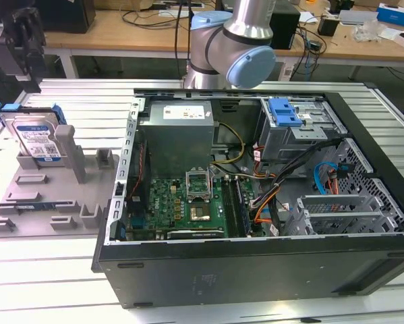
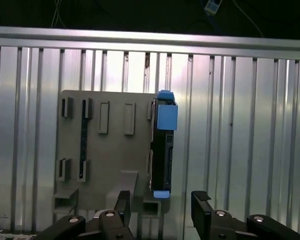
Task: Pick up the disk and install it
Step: 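Pick up the disk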
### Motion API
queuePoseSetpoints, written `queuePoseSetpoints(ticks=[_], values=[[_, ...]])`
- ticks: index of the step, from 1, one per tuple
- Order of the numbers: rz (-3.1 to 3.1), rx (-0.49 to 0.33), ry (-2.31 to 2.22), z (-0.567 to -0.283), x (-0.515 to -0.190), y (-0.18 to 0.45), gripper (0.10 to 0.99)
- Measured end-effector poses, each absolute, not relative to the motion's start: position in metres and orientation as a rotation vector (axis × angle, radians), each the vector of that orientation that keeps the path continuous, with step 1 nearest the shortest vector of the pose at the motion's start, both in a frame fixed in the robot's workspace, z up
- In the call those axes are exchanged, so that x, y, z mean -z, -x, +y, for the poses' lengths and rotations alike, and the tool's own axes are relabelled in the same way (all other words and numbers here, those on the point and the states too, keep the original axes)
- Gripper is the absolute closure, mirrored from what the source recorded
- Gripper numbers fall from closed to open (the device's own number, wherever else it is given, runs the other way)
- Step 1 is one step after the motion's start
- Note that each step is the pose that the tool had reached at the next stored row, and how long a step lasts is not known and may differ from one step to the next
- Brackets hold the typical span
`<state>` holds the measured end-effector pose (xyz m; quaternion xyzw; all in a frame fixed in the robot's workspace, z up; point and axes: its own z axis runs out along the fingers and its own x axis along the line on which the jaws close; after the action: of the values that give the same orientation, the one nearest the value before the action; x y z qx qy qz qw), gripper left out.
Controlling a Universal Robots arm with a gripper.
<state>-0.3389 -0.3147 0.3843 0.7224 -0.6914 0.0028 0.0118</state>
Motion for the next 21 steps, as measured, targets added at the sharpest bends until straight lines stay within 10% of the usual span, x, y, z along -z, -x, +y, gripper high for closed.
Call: queuePoseSetpoints(ticks=[21], values=[[-2.248,-0.007,-2.16,-0.309,-0.376,0.374,0.486]])
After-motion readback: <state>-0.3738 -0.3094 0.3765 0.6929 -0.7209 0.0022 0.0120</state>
